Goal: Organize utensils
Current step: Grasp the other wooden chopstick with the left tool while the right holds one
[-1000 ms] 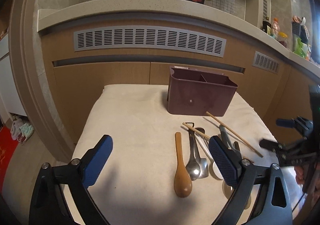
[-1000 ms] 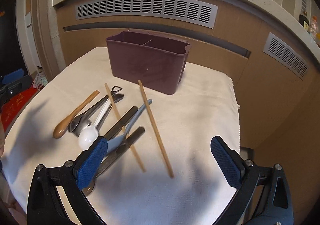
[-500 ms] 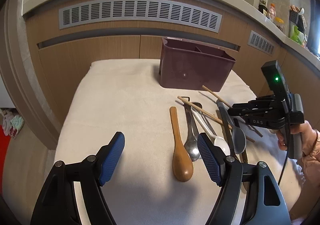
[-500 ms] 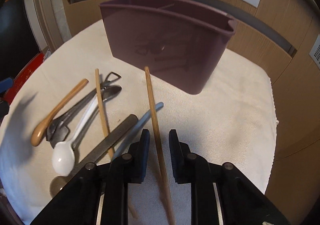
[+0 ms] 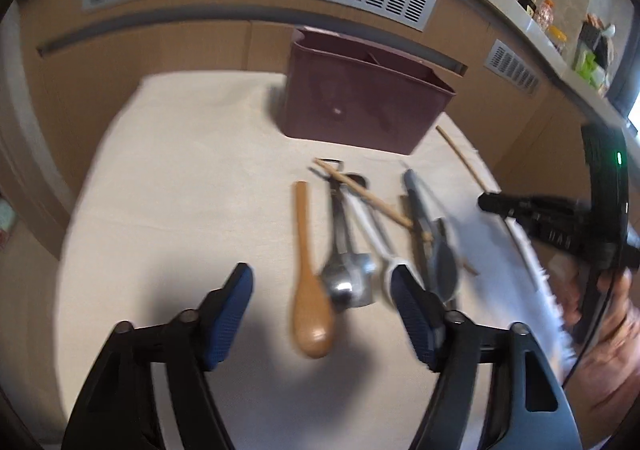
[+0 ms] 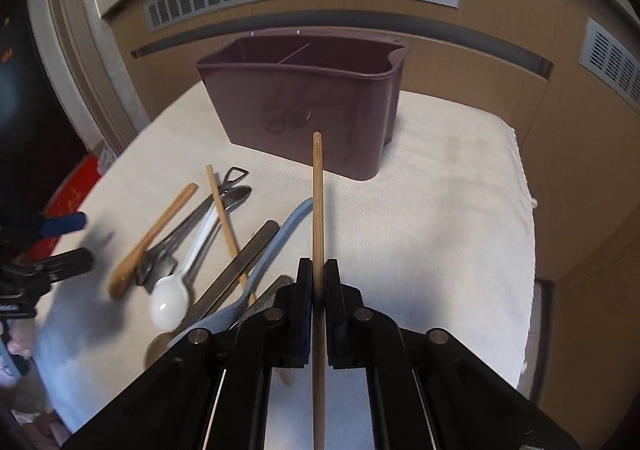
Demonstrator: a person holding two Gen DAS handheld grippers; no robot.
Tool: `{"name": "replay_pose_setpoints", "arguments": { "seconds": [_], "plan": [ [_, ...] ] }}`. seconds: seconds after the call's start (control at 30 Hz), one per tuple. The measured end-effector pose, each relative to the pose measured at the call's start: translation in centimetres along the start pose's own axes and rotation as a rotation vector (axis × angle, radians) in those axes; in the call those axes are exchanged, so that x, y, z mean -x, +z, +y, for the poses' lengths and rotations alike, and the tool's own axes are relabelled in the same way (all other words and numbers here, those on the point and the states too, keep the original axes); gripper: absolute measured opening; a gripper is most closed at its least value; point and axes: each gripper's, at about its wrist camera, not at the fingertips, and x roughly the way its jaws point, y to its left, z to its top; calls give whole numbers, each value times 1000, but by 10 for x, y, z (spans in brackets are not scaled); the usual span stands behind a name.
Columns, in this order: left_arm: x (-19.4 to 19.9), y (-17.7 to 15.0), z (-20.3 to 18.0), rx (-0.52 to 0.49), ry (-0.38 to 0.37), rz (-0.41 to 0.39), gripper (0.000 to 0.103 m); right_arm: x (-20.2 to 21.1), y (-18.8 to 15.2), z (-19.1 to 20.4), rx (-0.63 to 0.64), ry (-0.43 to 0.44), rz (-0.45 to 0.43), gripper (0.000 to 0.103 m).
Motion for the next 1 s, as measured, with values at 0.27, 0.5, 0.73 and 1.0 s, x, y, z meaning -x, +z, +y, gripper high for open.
{"name": "replay_pose_setpoints", "arguments": {
  "seconds": [0.27, 0.5, 0.73, 1.0],
  "plan": [
    [-63, 65, -26, 70, -7, 151, 54, 22, -23, 3, -22, -14, -61, 4],
    [-112, 87, -29, 149, 110, 213, 44, 28, -40, -1, -39, -21, -88, 4],
    [-122, 86, -54, 10, 199, 80, 20, 25, -48, -5, -67, -12, -104, 4],
    [-44, 62, -66, -66, 119, -152, 15, 34, -47, -9, -93, 27, -144, 5]
  ]
}}
